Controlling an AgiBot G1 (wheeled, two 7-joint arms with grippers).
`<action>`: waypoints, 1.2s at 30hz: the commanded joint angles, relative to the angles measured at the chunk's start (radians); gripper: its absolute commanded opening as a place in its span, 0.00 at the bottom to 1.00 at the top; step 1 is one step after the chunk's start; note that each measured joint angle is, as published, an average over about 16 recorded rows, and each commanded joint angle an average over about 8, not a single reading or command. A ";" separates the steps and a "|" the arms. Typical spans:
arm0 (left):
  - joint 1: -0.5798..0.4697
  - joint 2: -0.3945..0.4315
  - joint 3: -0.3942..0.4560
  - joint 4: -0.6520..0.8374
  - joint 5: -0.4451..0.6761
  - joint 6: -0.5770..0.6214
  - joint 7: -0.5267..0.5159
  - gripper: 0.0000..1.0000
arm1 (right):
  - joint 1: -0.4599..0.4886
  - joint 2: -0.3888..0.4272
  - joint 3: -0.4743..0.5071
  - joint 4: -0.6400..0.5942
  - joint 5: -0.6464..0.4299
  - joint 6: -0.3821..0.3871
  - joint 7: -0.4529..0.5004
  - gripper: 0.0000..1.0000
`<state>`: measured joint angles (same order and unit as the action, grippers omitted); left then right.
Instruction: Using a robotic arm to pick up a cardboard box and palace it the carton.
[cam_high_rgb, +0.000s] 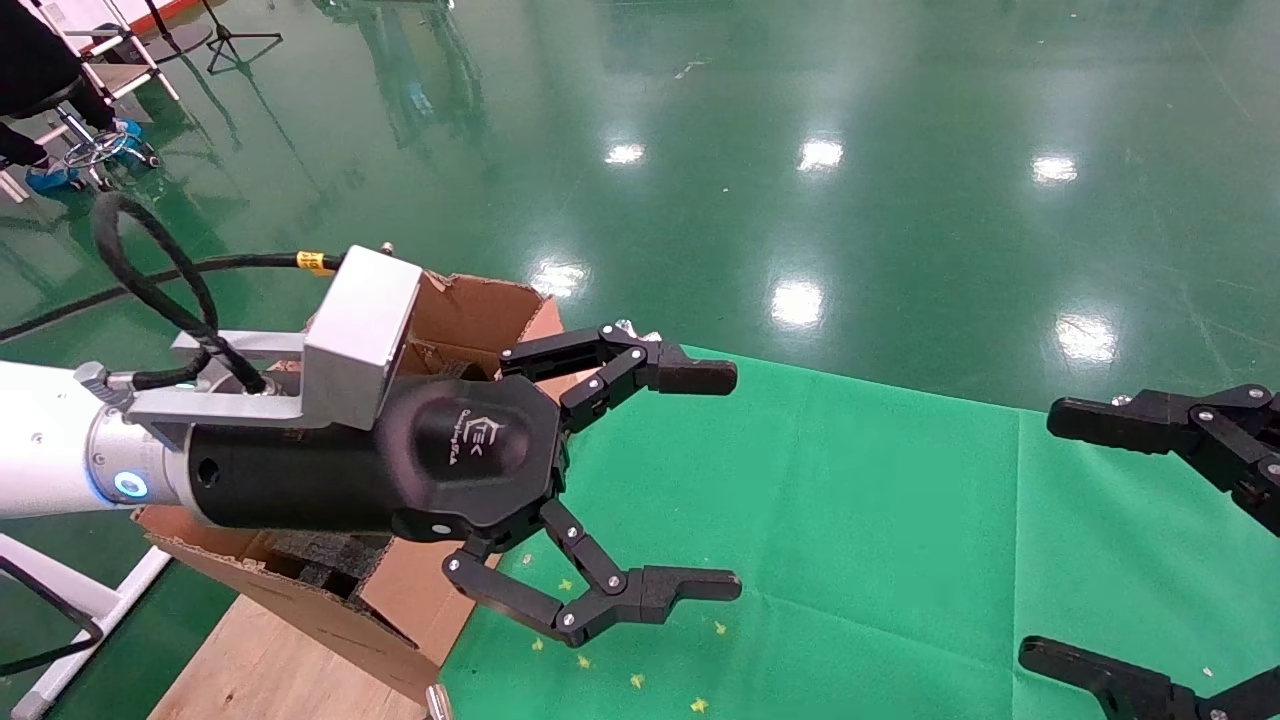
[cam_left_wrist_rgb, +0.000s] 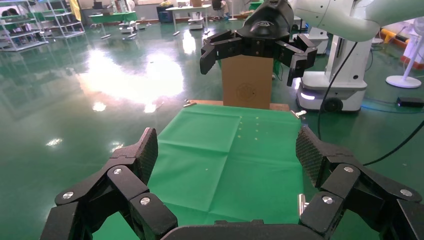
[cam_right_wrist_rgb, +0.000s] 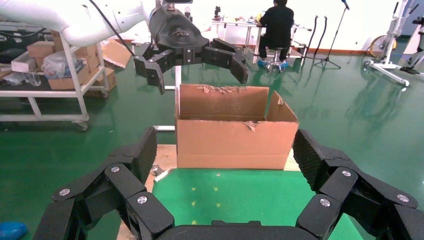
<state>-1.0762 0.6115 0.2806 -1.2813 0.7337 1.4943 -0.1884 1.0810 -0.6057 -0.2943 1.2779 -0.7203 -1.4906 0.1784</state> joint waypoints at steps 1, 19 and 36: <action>0.000 0.000 0.000 0.000 0.000 0.000 0.000 1.00 | 0.000 0.000 0.000 0.000 0.000 0.000 0.000 1.00; 0.000 0.000 0.000 0.000 0.000 0.000 0.000 1.00 | 0.000 0.000 0.000 0.000 0.000 0.000 0.000 1.00; 0.000 0.000 0.000 0.000 0.000 0.000 0.000 1.00 | 0.000 0.000 0.000 0.000 0.000 0.000 0.000 1.00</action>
<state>-1.0762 0.6115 0.2805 -1.2812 0.7337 1.4942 -0.1884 1.0810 -0.6057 -0.2943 1.2779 -0.7203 -1.4906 0.1784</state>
